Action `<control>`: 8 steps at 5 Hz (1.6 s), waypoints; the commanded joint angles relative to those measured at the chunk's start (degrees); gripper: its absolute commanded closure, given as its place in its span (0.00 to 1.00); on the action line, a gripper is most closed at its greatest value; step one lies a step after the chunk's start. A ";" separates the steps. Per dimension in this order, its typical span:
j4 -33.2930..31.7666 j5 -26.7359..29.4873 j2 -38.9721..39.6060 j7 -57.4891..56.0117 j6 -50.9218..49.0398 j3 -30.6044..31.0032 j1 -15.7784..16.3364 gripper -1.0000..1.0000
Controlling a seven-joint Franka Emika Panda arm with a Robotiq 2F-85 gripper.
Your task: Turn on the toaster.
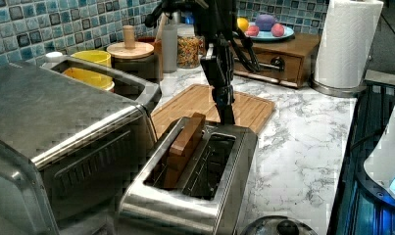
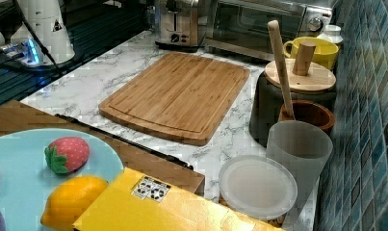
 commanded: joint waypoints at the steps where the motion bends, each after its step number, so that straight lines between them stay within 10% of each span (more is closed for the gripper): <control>1: -1.60 -0.48 4.23 0.40 3.67 1.01 -0.15 1.00; 4: -1.29 -7.35 22.75 6.60 8.54 0.15 -0.24 1.00; 8: 0.68 -8.51 18.36 5.03 5.12 0.18 0.26 1.00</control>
